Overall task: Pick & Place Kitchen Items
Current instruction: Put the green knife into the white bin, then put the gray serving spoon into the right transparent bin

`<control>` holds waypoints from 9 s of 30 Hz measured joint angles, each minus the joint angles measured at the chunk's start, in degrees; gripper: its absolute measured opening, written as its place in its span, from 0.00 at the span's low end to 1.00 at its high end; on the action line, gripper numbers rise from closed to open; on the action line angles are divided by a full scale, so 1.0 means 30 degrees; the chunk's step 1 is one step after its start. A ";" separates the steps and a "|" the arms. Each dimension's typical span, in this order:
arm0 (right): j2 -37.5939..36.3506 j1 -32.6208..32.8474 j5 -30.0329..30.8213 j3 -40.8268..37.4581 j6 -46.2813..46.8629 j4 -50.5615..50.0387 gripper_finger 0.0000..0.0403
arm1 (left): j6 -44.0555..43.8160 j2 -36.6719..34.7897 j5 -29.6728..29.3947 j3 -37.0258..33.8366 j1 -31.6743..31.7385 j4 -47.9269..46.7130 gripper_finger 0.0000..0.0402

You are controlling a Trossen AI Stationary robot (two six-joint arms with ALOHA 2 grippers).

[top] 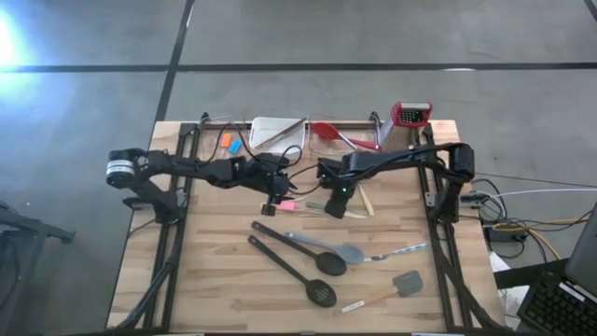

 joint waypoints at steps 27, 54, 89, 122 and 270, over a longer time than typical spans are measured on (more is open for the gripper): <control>-0.0703 0.3204 0.5009 0.0152 -0.0981 0.5247 0.35 | 0.0287 -0.0815 -0.5179 -0.0007 0.0338 -0.3132 0.39; 0.4074 0.2291 0.4786 0.2954 -0.1560 0.5085 0.34 | -0.1438 -0.1302 -0.5207 -0.0628 0.0482 -0.5991 0.39; 0.4077 0.1762 0.4497 0.2703 -0.0901 0.4716 0.16 | -0.2088 -0.2448 -0.5207 -0.0871 0.0719 -0.6359 0.36; 0.4084 -0.0402 0.5512 1.0870 -0.4386 -0.0625 0.15 | -0.8247 -1.3745 -0.5878 -0.8434 0.1740 0.1579 0.18; -0.2798 1.0589 0.9279 -0.2709 0.7399 0.8266 0.38 | -0.8211 -0.9316 -0.1127 -0.4022 0.0998 -0.1477 0.57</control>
